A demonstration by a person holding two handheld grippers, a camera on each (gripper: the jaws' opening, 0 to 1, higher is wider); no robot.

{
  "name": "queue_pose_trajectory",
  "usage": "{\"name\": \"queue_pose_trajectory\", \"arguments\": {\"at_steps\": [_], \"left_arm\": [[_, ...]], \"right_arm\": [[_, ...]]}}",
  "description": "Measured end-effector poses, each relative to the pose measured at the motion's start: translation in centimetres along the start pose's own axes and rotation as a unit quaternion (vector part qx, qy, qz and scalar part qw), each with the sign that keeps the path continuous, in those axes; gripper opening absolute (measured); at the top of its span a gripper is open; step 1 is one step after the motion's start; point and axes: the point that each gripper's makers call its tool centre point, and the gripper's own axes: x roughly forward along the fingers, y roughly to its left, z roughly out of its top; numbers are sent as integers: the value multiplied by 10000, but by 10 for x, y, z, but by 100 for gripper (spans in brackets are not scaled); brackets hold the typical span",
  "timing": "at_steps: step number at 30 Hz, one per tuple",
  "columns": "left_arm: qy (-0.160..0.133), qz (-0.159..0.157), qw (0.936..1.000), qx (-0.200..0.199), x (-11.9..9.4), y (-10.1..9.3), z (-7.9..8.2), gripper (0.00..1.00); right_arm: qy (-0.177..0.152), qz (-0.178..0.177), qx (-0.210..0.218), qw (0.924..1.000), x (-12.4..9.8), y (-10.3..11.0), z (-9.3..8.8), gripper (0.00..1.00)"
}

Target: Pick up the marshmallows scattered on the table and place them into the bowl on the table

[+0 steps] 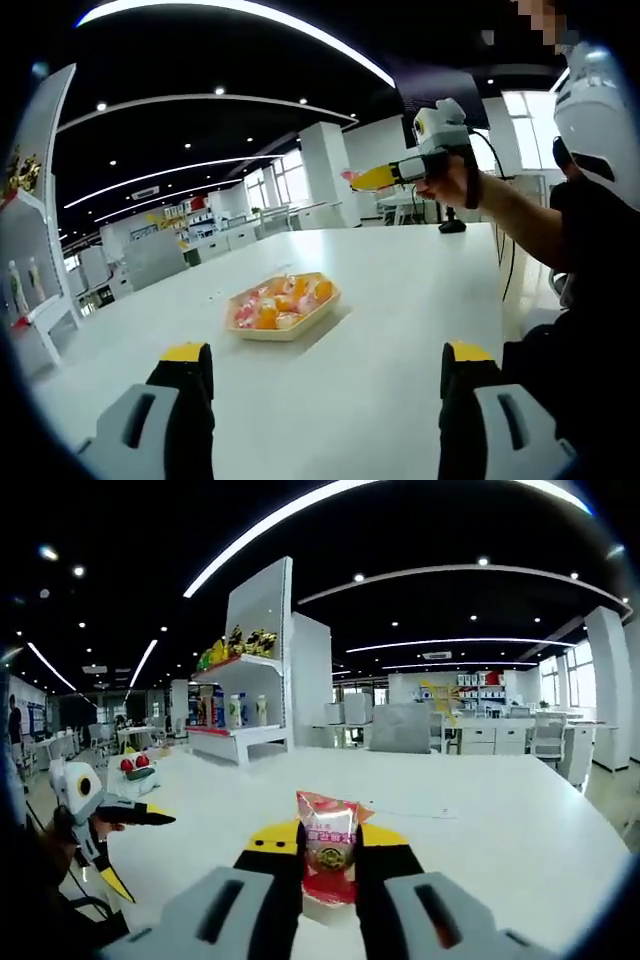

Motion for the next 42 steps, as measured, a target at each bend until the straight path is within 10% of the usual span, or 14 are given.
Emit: {"name": "queue_pose_trajectory", "arguments": {"at_steps": [3, 6, 19, 42], "left_arm": [[-65, 47, 10000, 54, -3, 3, 1, 94], [-107, 129, 9998, 43, -6, 8, 2, 94], [-124, 403, 9991, 29, -14, 19, -1, 92], [-99, 642, 9979, 56, -31, 26, -2, 92]], "right_arm": [[108, -143, -292, 9994, -13, -8, -6, 17], [191, -123, -308, 9993, 35, -8, -8, 17], [288, 172, 278, 9991, 75, -4, -12, 17], [847, -245, -292, 9957, 137, -13, -80, 18]]}}
